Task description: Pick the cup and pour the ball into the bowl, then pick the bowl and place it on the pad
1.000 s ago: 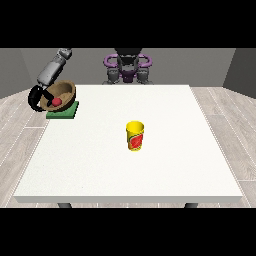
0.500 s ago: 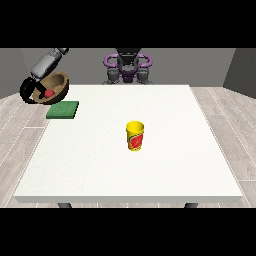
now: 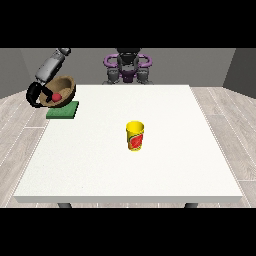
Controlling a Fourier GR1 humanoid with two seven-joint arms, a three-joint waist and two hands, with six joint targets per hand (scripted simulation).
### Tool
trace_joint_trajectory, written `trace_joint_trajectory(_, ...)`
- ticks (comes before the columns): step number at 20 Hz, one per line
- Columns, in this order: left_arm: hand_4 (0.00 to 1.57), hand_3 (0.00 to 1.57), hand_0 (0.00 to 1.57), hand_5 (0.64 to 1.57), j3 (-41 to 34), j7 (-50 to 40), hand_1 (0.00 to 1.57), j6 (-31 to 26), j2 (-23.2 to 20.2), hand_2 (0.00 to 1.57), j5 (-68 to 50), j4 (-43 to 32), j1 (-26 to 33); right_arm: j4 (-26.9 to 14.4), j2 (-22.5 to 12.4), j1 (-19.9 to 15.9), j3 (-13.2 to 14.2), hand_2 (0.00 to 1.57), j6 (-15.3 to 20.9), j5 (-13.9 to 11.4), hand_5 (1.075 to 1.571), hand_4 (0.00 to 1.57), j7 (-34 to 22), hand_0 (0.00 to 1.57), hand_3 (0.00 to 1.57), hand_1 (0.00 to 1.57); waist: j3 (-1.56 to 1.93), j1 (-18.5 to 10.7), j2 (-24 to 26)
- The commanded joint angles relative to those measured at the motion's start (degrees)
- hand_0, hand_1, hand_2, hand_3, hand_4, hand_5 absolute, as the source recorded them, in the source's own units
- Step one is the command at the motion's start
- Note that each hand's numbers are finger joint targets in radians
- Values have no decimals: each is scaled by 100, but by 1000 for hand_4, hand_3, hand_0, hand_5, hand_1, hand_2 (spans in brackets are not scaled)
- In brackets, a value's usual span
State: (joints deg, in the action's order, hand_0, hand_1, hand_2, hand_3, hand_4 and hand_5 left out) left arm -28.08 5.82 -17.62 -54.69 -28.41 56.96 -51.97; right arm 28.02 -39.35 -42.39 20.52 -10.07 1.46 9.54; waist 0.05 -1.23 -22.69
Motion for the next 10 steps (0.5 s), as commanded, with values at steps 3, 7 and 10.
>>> trace_joint_trajectory(3,0,0,0,1526,-173,165,0,-241,-171,0,-130,-21,134,-418,236,109,405,1571,-191,466,1568,1015,-52,1571,1401,1571,2,-61,-186)
trace_joint_trajectory(7,0,0,0,1517,-226,84,0,-124,-250,0,-220,190,-1,-511,-496,-124,652,1265,676,361,1562,0,-179,1207,1235,1207,3,-103,-455)
trace_joint_trajectory(10,0,0,0,1516,-225,238,0,4,-128,0,-137,345,261,-624,-465,-32,699,690,340,477,1538,0,-84,740,1053,740,2,-8,-401)
